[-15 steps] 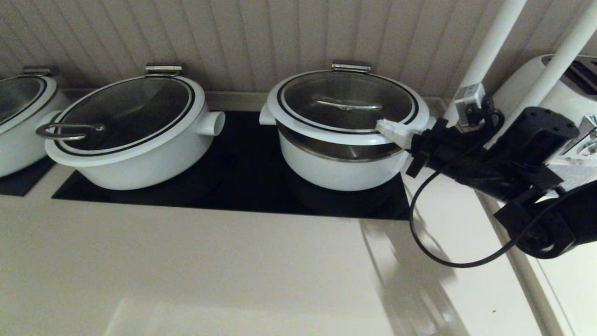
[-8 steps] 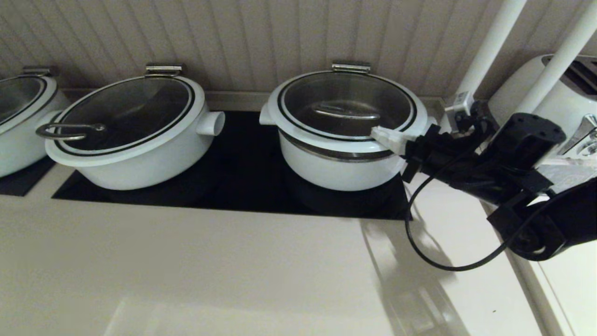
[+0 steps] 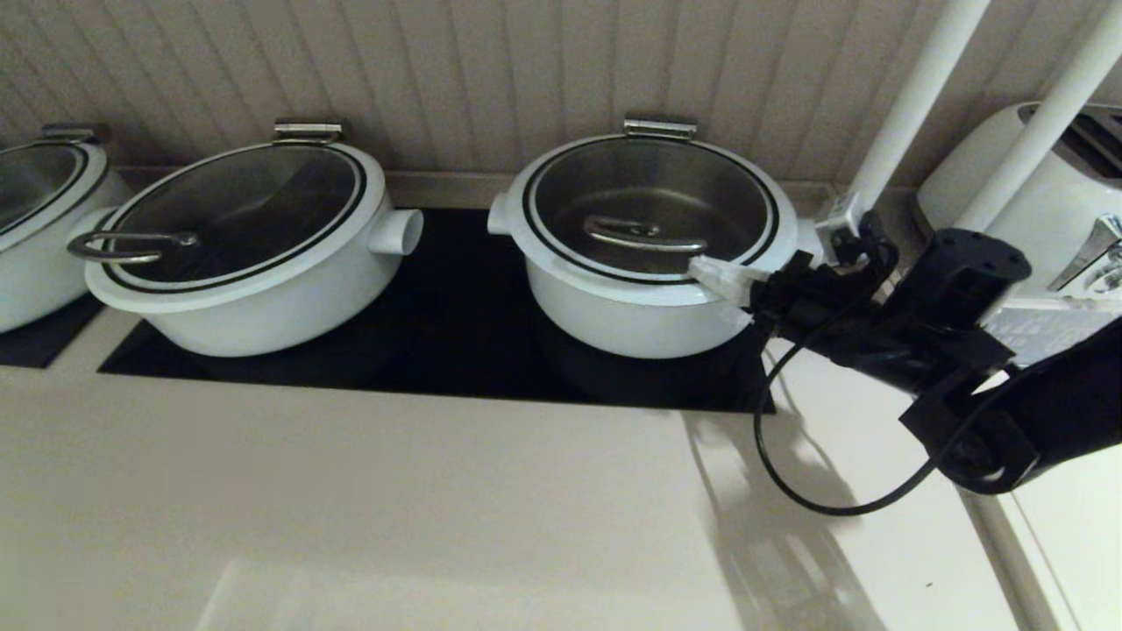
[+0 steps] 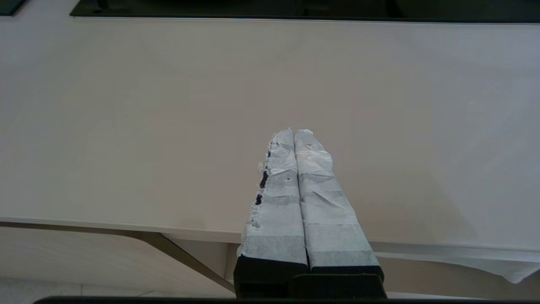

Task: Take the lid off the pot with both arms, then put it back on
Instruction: Close the pot lid

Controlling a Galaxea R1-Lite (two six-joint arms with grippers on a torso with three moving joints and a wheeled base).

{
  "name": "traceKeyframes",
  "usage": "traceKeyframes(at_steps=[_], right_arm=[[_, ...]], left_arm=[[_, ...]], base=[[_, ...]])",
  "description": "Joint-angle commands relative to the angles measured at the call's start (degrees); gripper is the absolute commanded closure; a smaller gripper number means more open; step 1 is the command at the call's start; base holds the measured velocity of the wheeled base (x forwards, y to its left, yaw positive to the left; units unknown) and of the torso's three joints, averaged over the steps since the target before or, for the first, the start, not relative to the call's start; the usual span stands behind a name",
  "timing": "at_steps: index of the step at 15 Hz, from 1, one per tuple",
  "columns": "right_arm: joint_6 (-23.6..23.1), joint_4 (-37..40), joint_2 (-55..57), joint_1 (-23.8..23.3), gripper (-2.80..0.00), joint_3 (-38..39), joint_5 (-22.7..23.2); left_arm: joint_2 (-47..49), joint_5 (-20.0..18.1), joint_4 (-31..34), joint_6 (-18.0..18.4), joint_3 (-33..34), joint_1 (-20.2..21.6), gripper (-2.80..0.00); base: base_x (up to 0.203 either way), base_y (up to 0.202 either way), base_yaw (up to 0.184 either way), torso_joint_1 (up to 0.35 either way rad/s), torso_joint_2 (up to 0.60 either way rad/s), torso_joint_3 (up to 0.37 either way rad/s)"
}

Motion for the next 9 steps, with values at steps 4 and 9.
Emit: traceKeyframes(at_steps=[4,9], right_arm=[[-0.14,-0.67,2.04,0.03,0.0,0.07,0.21],[-0.14,-1.15,3.23,0.03,0.0,0.51,0.21]], left_arm=[[-0.02,0.02,-0.02,-0.01,0.0,0.0,0.0],[-0.02,0.01,-0.02,-0.01,0.0,0.0,0.0]], base=[[0.0,0.0,0.0,0.0,0.0,0.0],[0.0,0.0,0.0,0.0,0.0,0.0]])
